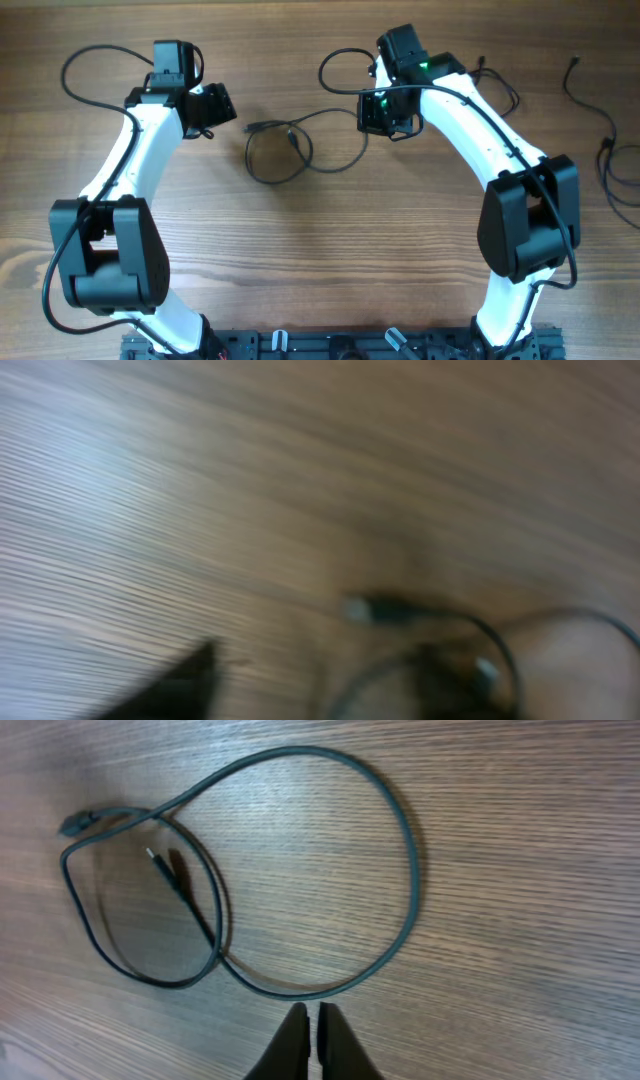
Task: Untangle cables
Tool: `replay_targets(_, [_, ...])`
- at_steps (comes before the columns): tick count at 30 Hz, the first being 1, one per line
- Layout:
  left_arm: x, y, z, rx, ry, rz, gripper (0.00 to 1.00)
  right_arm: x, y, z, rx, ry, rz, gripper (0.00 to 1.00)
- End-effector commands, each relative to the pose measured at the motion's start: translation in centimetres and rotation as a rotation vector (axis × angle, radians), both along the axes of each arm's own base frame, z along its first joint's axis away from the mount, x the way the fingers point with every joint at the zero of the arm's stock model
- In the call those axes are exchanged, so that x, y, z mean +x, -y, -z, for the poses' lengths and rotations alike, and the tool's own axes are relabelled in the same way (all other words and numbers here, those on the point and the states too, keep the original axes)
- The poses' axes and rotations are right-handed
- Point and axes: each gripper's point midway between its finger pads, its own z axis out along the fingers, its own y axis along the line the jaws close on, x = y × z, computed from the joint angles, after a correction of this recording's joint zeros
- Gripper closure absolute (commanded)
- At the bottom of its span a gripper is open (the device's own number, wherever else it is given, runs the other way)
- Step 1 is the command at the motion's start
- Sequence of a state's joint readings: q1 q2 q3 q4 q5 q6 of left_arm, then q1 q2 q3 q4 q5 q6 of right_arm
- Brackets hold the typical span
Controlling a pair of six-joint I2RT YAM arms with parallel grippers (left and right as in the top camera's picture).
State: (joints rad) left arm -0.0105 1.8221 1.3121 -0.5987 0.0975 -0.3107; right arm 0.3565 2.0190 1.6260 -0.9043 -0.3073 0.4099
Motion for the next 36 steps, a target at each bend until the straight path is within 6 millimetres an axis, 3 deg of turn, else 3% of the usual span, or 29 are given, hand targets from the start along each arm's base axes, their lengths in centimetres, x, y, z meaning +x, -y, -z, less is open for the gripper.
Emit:
replay_targets(1, [-2.2, 3.8, 3.3, -0.151, -0.087, 0.109, 0.96, -0.1, -0.5, -0.7, 0.015, 0.009, 0.002, 0.91])
replay_targets(2, [-2.8, 4.2, 4.1, -0.151, -0.106, 0.116, 0.94, -0.1, -0.5, -0.7, 0.015, 0.009, 0.002, 0.91])
replay_targets(3, [-3.3, 4.5, 4.8, -0.151, -0.124, 0.123, 0.82, -0.1, -0.5, -0.7, 0.015, 0.009, 0.001, 0.91])
replay_targets(4, [-4.0, 5.0, 5.5, -0.150, -0.148, 0.137, 0.59, -0.1, -0.5, -0.7, 0.015, 0.009, 0.002, 0.91])
replay_targets(5, [-4.4, 5.5, 6.1, -0.149, -0.166, 0.148, 0.54, -0.1, -0.5, -0.7, 0.015, 0.009, 0.002, 0.91])
replay_targets(11, [-5.4, 9.3, 8.2, -0.142, -0.206, 0.234, 0.60, -0.1, -0.5, -0.7, 0.028, -0.024, 0.081, 0.89])
replay_targets(13, [-5.7, 10.1, 8.7, -0.141, -0.219, 0.250, 0.96, -0.1, -0.5, -0.7, 0.027, -0.025, 0.080, 0.88])
replay_targets(19, [-6.4, 12.8, 7.3, -0.291, -0.230, 0.301, 0.96, -0.8, -0.3, -0.5, 0.015, -0.050, 0.072, 0.78])
replay_targets(25, [-3.9, 12.8, 1.1, -0.537, -0.107, 0.320, 0.96, -1.0, -1.6, -0.6, 0.013, -0.026, 0.041, 0.73])
replay_targets(28, [-3.8, 12.5, 1.3, -0.527, -0.111, 0.304, 0.96, 0.3, -0.9, -0.5, -0.045, 0.038, 0.062, 0.71])
replay_targets(29, [-3.9, 12.6, 1.7, -0.504, -0.121, 0.302, 0.95, 0.6, -0.4, -0.4, -0.064, 0.049, 0.072, 0.64])
replay_targets(30, [-4.2, 13.0, 2.1, -0.465, -0.128, 0.309, 0.92, 0.9, 0.1, -0.4, -0.074, 0.055, 0.085, 0.61])
replay_targets(35, [-4.4, 14.5, 3.9, -0.247, -0.121, 0.309, 0.46, 1.8, 2.2, -0.3, -0.076, 0.047, 0.138, 0.48])
replay_targets(36, [-4.3, 14.8, 4.1, -0.192, -0.107, 0.297, 0.44, 1.8, 2.7, -0.3, -0.079, 0.042, 0.147, 0.45])
